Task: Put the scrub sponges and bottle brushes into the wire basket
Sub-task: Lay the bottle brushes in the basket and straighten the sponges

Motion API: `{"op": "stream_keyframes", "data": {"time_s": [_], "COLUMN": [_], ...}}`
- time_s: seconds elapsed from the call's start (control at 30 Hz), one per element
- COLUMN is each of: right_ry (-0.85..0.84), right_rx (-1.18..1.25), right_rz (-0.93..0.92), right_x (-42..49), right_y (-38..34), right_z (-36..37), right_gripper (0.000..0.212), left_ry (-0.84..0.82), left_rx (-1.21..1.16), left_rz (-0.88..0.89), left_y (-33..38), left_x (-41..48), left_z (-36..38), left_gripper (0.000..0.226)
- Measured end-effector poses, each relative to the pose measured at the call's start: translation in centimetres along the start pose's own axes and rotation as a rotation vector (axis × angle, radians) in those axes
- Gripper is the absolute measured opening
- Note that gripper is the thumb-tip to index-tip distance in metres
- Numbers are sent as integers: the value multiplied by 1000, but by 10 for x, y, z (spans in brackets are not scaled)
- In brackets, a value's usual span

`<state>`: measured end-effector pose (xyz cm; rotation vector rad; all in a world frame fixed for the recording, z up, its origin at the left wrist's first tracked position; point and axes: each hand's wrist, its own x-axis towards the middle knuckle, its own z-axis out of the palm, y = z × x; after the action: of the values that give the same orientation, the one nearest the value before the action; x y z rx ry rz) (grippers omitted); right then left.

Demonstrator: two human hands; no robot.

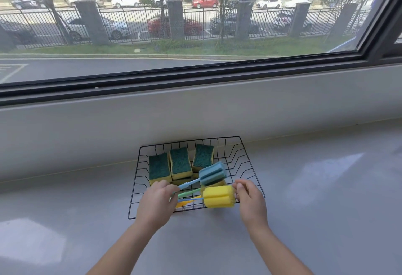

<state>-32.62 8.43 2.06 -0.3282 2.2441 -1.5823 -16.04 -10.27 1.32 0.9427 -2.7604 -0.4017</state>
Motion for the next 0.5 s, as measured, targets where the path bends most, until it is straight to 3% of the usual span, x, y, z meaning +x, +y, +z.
{"op": "stream_keyframes", "data": {"time_s": [0.17,0.5], "right_ry": [-20,-83], "right_rx": [-59,-125], "right_rz": [-7,-15], "right_x": [7,17], "right_y": [-7,-21], "right_z": [-2,-2], "right_gripper": [20,12], "left_ry": [87,56], "left_rx": [82,112], "left_rz": [-80,-192], "left_y": [-13,-34], "left_x": [-6,-11], "left_z": [-6,-9], "left_gripper": [21,23]}}
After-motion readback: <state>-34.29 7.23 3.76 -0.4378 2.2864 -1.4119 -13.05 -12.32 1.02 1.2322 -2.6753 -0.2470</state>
